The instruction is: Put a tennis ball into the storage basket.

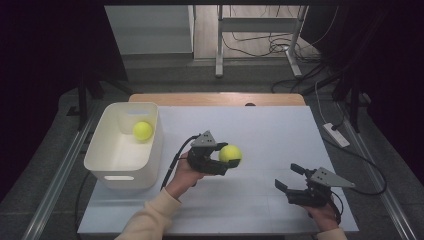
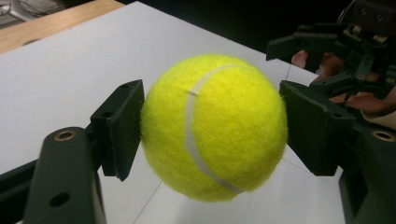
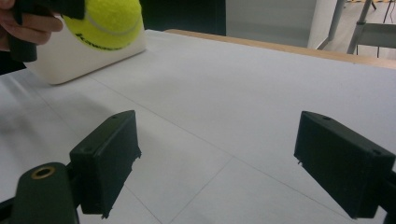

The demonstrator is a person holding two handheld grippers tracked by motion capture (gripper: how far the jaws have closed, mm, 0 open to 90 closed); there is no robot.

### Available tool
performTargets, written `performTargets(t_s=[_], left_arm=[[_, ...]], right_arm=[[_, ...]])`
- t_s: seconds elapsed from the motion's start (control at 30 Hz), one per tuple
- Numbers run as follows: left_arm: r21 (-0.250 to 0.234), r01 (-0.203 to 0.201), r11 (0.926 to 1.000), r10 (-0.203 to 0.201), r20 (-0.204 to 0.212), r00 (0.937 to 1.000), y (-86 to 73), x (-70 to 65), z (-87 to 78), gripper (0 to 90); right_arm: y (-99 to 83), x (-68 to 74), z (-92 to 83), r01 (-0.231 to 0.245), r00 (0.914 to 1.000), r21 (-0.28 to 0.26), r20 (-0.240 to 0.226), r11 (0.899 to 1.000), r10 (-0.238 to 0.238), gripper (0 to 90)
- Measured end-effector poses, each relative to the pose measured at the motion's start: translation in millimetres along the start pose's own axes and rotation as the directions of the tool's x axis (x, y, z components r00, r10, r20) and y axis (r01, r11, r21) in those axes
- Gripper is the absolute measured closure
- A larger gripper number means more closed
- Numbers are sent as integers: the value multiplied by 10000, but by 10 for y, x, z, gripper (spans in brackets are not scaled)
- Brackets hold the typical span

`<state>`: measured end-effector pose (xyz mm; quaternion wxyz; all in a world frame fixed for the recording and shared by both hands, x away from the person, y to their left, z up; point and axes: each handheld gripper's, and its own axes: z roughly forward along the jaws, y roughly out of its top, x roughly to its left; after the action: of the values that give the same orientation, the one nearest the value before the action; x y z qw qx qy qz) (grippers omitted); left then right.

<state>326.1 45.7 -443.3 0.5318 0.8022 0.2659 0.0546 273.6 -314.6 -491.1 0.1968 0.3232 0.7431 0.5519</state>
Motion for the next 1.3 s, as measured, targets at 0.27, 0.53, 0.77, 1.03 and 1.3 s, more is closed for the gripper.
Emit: performTargets(t_s=[0.27, 0.53, 0.77, 1.03, 1.3], left_arm=[[-181, 60, 9998, -64, -209, 9998, 26, 35, -100, 273], [-365, 114, 9993, -133, -514, 9986, 85, 66, -214, 273], [-605, 179, 9980, -232, -889, 9958, 163, 97, -318, 273], [-986, 268, 9948, -396, -1304, 9907, 190, 163, -493, 273], [-1366, 339, 9901, -564, -1639, 9849, 218, 204, -702, 273]], right_arm=[[-1, 10, 5, 100, 9999, 42, 32, 9999, -100, 139], [-3, 16, 12, 118, 9999, 61, 61, 9999, -118, 139], [-5, 21, 17, 124, 9999, 83, -50, 9999, -124, 139], [0, 20, 26, 135, 9999, 76, 23, 9999, -135, 139], [-4, 9, 8, 104, 9999, 45, 59, 9999, -105, 139]])
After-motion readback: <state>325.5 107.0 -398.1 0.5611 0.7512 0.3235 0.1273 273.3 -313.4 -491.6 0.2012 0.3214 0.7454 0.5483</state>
